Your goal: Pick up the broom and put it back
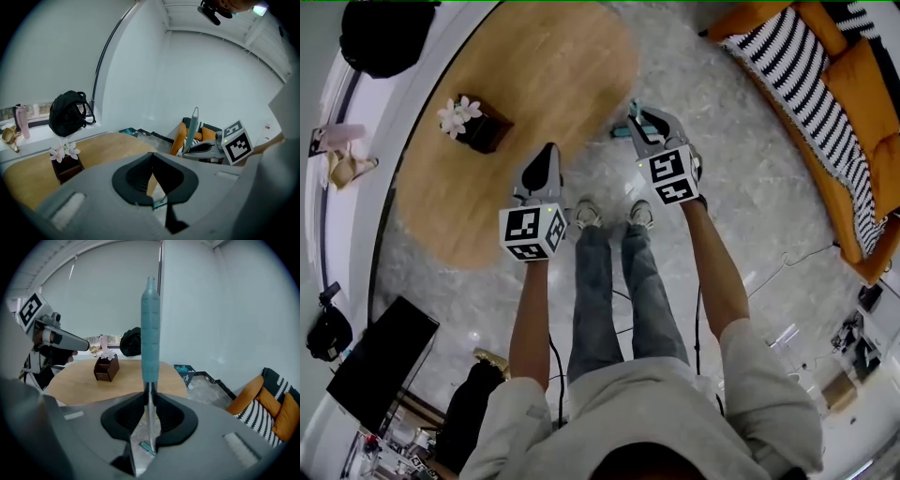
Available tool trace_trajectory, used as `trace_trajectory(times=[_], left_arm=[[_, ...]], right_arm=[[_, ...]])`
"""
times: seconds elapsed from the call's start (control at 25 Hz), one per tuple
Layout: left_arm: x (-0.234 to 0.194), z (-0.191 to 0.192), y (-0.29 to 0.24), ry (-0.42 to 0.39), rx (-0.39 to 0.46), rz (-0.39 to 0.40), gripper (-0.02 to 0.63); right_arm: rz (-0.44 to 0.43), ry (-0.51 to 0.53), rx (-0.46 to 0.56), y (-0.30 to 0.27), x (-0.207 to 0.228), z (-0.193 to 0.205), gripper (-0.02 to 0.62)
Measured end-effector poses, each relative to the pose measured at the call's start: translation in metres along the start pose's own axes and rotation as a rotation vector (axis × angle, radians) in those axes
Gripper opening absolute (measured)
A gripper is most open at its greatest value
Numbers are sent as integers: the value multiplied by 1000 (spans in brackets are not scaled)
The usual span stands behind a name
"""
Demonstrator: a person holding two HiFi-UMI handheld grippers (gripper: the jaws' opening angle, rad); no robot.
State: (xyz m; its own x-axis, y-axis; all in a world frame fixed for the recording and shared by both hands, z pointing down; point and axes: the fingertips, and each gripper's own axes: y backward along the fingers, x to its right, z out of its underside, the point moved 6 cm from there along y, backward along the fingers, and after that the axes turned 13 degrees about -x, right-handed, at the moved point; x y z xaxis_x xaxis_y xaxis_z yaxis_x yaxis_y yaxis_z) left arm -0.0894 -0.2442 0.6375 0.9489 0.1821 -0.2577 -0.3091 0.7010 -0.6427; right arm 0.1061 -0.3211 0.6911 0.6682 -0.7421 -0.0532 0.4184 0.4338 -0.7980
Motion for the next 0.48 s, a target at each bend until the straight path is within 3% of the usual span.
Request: trace_trajectory(times=[0.48], left_arm=[[-17, -5, -5, 29, 17, -5, 2]], right_arm=[[-13, 30, -15, -50, 3, -33, 77]])
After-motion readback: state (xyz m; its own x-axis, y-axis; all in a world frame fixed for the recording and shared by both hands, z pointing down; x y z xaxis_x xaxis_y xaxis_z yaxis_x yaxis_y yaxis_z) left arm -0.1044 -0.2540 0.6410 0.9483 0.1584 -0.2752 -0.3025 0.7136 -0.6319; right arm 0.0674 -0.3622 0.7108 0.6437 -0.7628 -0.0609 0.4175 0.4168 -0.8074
